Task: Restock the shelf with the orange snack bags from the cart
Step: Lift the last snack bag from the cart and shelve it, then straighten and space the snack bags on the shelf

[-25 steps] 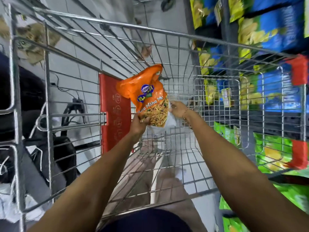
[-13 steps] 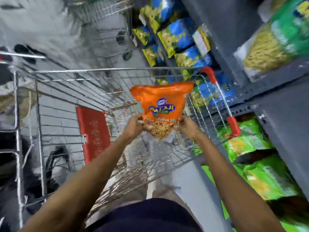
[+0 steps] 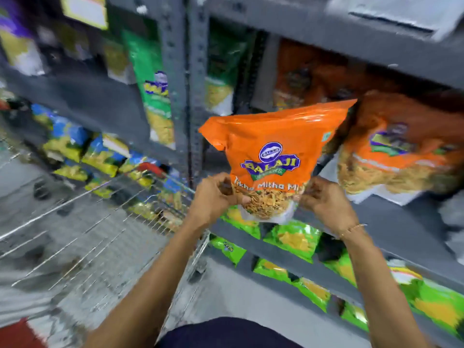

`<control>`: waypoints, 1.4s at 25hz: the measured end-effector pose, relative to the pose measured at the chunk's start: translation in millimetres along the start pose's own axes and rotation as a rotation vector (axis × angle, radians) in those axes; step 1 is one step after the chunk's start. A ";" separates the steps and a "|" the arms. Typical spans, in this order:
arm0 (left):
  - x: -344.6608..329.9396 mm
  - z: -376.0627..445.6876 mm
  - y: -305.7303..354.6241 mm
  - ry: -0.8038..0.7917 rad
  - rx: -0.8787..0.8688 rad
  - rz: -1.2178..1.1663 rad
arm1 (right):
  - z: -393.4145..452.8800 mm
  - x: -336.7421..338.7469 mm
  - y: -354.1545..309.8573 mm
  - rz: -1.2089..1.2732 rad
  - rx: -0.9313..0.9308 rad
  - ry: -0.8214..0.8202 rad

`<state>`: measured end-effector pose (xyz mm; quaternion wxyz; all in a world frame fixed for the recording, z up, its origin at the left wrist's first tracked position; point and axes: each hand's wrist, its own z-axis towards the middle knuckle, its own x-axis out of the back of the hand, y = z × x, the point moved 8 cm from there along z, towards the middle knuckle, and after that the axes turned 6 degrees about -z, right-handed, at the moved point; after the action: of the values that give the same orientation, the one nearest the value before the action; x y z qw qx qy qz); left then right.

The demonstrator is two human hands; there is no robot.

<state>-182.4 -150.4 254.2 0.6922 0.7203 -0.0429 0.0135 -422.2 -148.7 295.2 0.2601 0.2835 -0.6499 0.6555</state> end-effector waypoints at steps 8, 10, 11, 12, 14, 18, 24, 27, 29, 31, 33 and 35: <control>-278.5 36.5 60.5 -0.376 -0.182 0.092 | -92.0 202.3 164.1 0.001 -0.287 0.432; -328.7 39.2 67.0 -0.407 -0.205 0.131 | -105.8 227.9 195.4 0.052 -0.341 0.508; -351.4 39.1 69.8 -0.426 -0.206 0.157 | -110.2 239.5 208.7 0.063 -0.367 0.545; -369.0 40.3 70.9 -0.442 -0.207 0.182 | -110.5 247.5 219.8 0.062 -0.385 0.570; -398.2 43.3 71.2 -0.451 -0.206 0.224 | -109.2 258.8 237.3 0.062 -0.430 0.602; -416.3 52.6 61.6 -0.396 -0.194 0.293 | -105.2 257.1 258.0 0.035 -0.531 0.635; -424.6 42.5 55.1 -0.452 -0.196 0.232 | -112.0 246.8 249.3 -0.194 -0.543 0.760; -421.2 31.4 54.1 -0.486 -0.173 0.160 | -123.6 234.5 210.5 -0.263 -0.461 0.850; -406.3 30.7 57.8 -0.432 -0.235 0.149 | -114.4 214.0 185.0 -0.266 -0.362 0.784; -378.6 33.5 64.5 -0.342 -0.323 0.139 | -90.8 187.7 160.7 -0.225 -0.222 0.642; -337.4 42.7 66.8 -0.206 -0.330 0.062 | -64.6 164.1 137.3 -0.125 -0.104 0.547; -287.3 56.5 68.3 -0.022 -0.314 0.008 | -35.9 138.9 120.2 0.056 -0.071 0.449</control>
<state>-476.2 -197.0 297.3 0.7957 0.6032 -0.0552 0.0015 -606.4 -119.1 309.3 0.3896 0.1028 -0.6059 0.6859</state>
